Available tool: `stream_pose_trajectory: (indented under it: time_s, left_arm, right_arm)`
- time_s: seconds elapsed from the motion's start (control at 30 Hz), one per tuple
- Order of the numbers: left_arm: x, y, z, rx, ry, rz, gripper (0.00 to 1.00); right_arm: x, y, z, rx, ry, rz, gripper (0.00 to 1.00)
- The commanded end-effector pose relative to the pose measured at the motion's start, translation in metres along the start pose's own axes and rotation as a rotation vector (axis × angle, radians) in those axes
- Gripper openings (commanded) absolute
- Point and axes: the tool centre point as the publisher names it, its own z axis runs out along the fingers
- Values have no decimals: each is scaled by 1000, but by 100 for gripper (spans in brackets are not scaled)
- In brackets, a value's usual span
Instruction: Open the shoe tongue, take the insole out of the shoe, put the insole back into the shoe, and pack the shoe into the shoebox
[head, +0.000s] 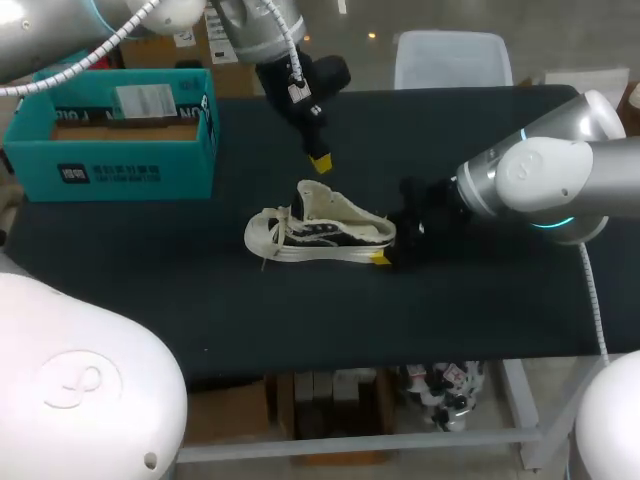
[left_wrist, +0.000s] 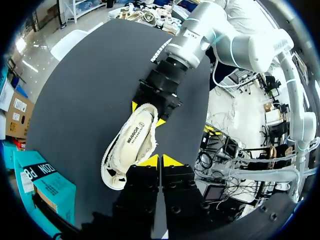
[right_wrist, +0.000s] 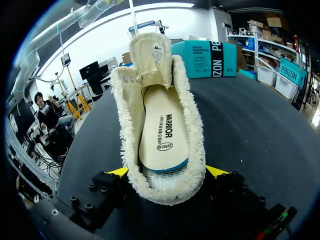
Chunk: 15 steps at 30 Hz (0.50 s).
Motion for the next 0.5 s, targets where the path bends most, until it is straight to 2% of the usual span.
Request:
stream_pose_trajectory:
  time_s: [0.03,0.07,0.13,0.33,0.47,0.5]
  left_arm:
    - [-16,-16,16,-349,-59,383,0]
    - [-22,-18,20,-363,-63,323,0]
    - [-27,-20,27,-380,-63,408,0]
    - [-40,-21,47,-421,-89,529,0]
    - [-32,-11,56,-423,-133,607,0]
    - [-31,-10,59,-426,-142,596,0]
  right_arm:
    - [-2,-7,3,-2,3,0,0]
    - [-2,-7,3,-2,3,0,0]
    - [-2,-7,3,-2,3,0,0]
    - [-2,-7,3,-2,3,0,0]
    - [-2,-7,3,-2,3,0,0]
    - [-2,-7,3,-2,3,0,0]
